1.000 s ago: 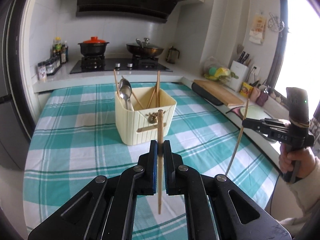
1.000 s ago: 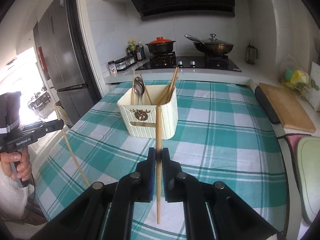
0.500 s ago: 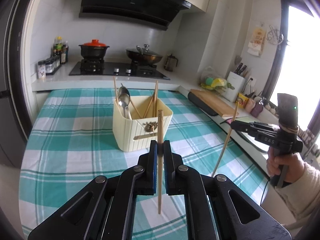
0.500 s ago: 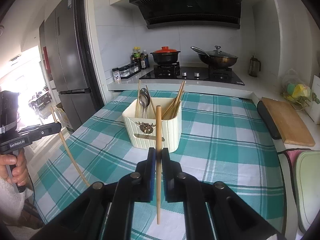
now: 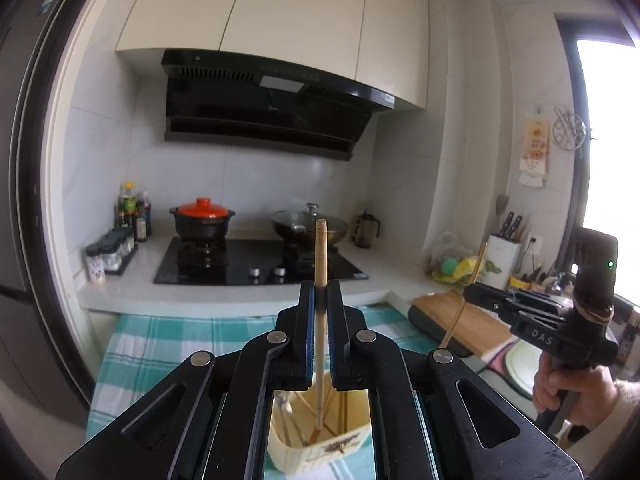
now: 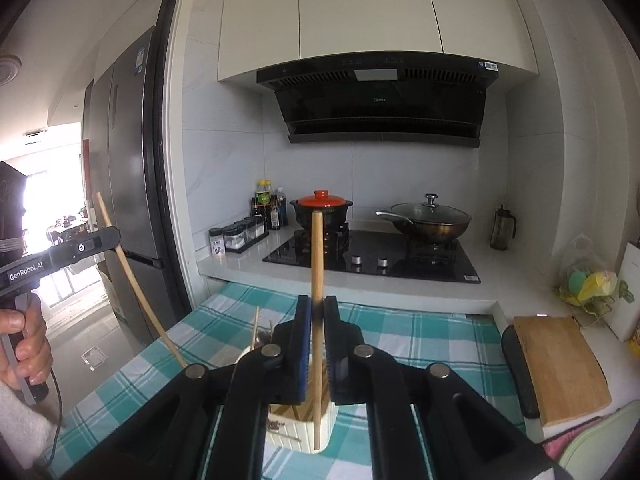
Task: Organize utensils
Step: 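Lift both chopsticks upright and lower them into the cream holder, then open both tools and withdraw them from the holder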
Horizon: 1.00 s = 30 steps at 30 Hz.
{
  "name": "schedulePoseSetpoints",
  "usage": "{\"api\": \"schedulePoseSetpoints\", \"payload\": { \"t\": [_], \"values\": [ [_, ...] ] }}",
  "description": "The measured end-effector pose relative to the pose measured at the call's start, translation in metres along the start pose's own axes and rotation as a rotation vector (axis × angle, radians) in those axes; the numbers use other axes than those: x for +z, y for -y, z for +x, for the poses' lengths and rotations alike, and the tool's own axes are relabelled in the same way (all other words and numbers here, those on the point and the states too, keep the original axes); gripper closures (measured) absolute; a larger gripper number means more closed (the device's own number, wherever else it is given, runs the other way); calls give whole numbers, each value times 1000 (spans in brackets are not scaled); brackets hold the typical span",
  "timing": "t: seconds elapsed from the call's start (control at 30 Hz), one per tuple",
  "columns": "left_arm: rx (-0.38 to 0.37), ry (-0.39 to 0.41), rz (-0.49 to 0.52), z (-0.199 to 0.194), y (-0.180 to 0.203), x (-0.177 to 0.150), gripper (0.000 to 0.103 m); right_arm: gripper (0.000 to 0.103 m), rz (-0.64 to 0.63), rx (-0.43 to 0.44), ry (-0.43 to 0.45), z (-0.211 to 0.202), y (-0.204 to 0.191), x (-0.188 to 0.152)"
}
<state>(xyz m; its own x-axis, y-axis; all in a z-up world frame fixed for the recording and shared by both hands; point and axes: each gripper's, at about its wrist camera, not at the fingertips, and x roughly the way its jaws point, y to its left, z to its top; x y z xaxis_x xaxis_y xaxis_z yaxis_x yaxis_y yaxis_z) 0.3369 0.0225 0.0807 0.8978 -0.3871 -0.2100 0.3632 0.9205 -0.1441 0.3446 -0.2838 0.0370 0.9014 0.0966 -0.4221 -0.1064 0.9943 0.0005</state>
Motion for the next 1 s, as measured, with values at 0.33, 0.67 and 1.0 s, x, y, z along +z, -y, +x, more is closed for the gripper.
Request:
{"api": "schedulePoseSetpoints", "payload": {
  "t": [0.33, 0.67, 1.0],
  "values": [
    [29, -279, -52, 116, -23, -67, 99, 97, 87, 73, -159, 125, 3, -56],
    [48, -402, -81, 136, -29, -114, 61, 80, 221, 133, -400, 184, 16, -118],
    [312, -276, 54, 6, 20, -133, 0, 18, 126, -44, -227, 49, 4, -86]
  ]
}}
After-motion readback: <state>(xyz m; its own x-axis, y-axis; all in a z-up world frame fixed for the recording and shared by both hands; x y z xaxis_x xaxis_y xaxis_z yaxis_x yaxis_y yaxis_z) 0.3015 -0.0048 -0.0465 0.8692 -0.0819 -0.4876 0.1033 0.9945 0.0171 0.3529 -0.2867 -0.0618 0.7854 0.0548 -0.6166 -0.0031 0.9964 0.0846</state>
